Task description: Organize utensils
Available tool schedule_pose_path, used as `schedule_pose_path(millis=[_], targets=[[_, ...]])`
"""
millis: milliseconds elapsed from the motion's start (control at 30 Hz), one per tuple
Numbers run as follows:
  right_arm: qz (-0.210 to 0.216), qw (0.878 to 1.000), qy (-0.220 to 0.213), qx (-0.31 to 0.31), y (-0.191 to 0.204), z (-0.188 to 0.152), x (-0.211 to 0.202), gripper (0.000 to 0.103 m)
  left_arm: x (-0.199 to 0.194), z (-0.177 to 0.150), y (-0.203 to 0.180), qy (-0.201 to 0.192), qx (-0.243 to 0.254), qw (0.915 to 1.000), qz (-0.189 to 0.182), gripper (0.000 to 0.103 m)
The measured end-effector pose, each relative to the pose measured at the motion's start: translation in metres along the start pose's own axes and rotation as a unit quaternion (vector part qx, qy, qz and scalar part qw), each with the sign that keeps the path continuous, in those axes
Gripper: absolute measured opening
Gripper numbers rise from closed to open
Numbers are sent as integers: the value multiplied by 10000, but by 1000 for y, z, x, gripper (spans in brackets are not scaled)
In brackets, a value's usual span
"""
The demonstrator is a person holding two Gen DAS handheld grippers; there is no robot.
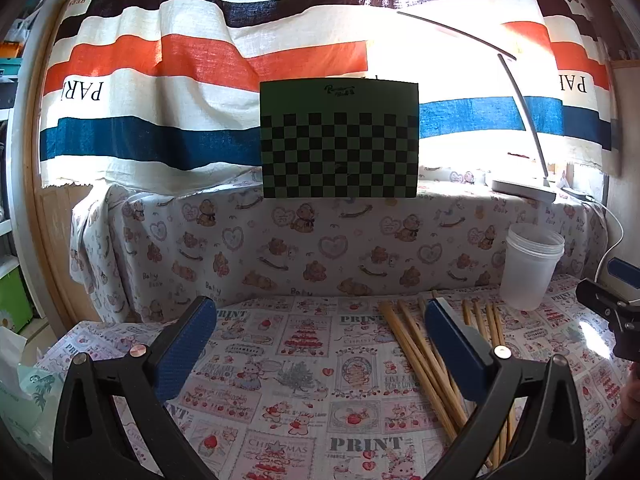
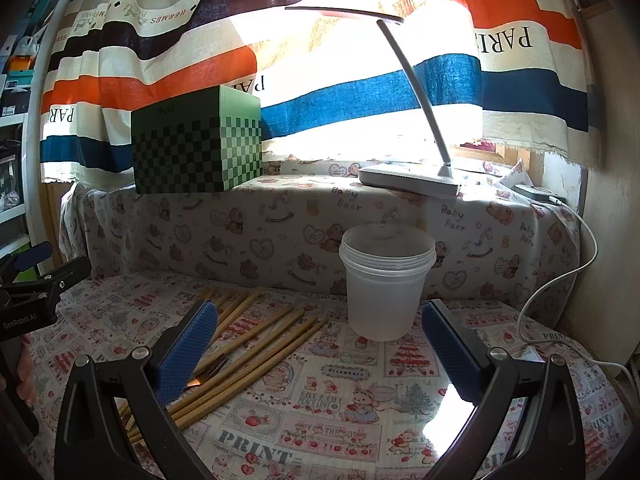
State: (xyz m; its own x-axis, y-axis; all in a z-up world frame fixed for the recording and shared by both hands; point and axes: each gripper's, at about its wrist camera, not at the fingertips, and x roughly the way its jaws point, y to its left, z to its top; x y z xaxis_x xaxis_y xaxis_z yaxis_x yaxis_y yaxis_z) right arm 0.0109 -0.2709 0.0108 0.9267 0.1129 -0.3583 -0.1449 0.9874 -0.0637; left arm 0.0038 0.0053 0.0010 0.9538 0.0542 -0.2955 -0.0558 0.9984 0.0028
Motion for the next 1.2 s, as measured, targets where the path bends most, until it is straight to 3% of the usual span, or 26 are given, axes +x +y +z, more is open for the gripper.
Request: schedule_pose_path(millis=[300, 467, 700, 1100, 1200], targets=[[-98, 9999, -77, 40, -2, 0, -4, 103, 1, 0, -1, 9, 9, 10000, 80, 103], [130, 9994, 187, 252, -9, 0, 3, 103, 1, -1, -1, 8, 7, 9999, 116, 103], [-77, 9998, -125, -125, 6, -1, -9, 103, 2, -1, -2, 35, 76, 9996, 275, 103], [-121, 9997, 157, 126, -3, -1, -1, 103, 11, -1, 2, 312, -24, 9995, 60, 103], [-116, 9994, 181, 258, -10, -1, 0, 103, 13, -2, 2, 375, -47, 9987, 352, 103]])
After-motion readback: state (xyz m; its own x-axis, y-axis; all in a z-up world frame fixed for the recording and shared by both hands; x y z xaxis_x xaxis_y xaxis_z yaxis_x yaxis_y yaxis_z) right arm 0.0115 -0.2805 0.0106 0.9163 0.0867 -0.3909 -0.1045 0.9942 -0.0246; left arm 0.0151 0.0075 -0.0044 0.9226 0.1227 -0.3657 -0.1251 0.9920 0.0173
